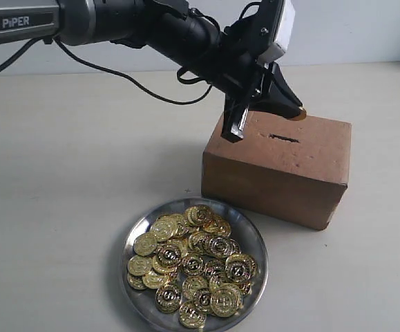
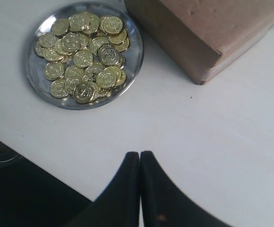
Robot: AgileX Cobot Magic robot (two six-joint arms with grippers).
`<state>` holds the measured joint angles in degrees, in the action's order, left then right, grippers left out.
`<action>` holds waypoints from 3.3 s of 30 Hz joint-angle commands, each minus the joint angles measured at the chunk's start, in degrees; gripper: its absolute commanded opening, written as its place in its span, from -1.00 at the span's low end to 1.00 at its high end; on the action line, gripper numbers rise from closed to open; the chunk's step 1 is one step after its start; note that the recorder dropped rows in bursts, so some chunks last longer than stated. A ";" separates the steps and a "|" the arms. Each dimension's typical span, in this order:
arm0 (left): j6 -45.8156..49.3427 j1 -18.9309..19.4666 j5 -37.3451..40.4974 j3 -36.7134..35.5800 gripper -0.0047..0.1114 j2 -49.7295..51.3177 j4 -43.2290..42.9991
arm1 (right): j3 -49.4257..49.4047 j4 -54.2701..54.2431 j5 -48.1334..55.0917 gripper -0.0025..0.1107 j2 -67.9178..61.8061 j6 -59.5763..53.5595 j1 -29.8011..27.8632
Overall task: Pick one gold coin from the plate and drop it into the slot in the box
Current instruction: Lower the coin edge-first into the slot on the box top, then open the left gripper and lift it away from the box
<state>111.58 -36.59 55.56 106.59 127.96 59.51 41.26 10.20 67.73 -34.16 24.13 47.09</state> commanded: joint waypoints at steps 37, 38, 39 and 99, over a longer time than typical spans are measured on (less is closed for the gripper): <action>-10.95 -1.82 -1.25 4.82 -0.92 4.61 -9.37 | -0.31 0.29 -0.18 -0.96 0.18 -2.08 0.17; -10.95 -1.82 -1.25 4.82 -0.92 4.61 -9.37 | -0.31 0.29 -0.18 -0.96 0.18 -2.08 0.17; -10.95 -1.82 -1.25 4.82 -0.92 4.61 -9.37 | -0.31 0.29 -0.18 -0.96 0.18 -2.08 0.17; -36.89 -1.69 12.31 -8.39 -0.92 -14.49 -17.64 | -0.31 11.47 -13.01 -0.96 0.18 -1.47 0.17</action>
<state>76.53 -38.28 67.09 103.11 117.25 43.14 41.26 20.65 56.24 -34.16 22.26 47.09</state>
